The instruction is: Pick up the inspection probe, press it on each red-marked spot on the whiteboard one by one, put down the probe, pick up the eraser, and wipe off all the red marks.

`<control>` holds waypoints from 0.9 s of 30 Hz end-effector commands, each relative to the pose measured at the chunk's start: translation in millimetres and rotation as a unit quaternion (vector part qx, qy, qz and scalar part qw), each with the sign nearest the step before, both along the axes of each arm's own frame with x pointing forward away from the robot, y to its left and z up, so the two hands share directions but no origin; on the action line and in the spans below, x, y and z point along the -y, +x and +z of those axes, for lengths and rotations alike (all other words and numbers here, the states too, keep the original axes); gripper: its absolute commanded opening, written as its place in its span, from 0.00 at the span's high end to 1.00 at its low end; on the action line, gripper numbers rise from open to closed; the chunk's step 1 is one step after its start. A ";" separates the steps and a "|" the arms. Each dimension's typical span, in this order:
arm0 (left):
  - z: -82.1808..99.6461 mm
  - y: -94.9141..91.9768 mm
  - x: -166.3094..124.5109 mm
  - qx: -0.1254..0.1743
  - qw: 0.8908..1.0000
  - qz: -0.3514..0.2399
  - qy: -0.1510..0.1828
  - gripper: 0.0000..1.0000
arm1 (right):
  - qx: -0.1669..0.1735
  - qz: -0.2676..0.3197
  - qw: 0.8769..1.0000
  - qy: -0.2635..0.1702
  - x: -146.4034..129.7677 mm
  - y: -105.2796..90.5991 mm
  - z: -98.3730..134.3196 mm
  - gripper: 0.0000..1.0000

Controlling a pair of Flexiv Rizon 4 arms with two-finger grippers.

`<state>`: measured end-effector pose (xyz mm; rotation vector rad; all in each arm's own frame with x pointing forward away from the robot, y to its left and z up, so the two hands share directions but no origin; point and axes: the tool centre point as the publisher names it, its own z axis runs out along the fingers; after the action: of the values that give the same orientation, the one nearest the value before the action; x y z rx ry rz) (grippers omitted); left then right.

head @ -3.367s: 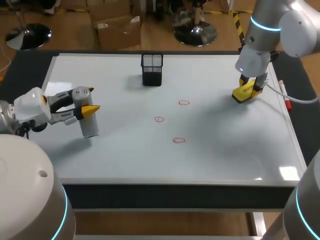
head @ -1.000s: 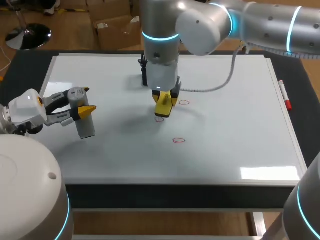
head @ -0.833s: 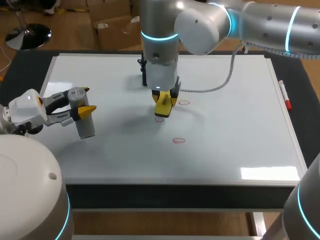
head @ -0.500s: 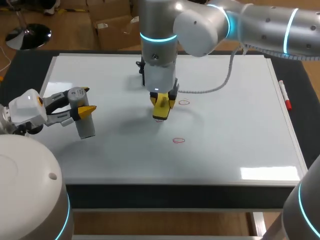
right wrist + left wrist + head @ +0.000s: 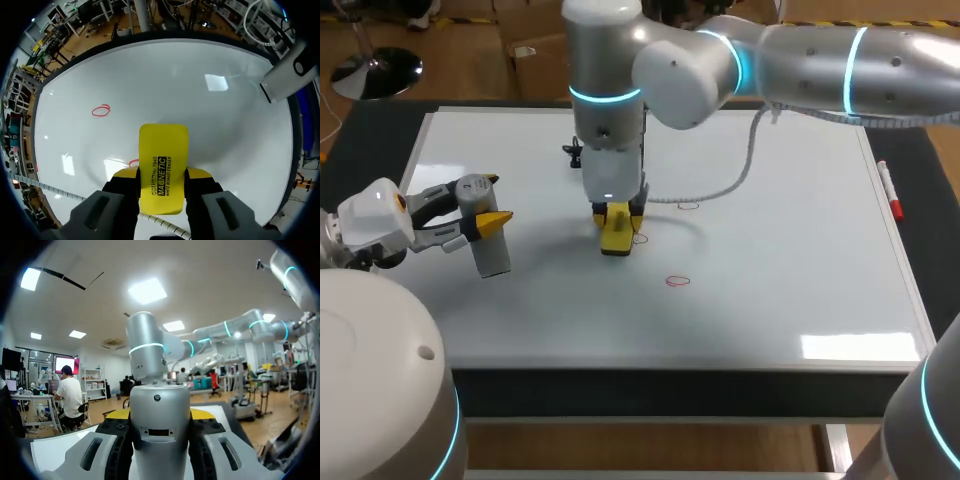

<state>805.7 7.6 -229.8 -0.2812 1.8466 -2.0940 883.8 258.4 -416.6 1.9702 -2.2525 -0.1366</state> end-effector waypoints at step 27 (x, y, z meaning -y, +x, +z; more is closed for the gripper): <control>1.6 -0.4 0.0 0.000 1.000 0.000 0.000 1.00 | -0.004 -0.058 0.998 -0.003 39.1 -10.6 -21.4 1.00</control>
<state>805.7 7.6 -229.8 -0.2812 1.8467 -2.0941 878.0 231.9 -431.7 1.8227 -2.3461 -0.1458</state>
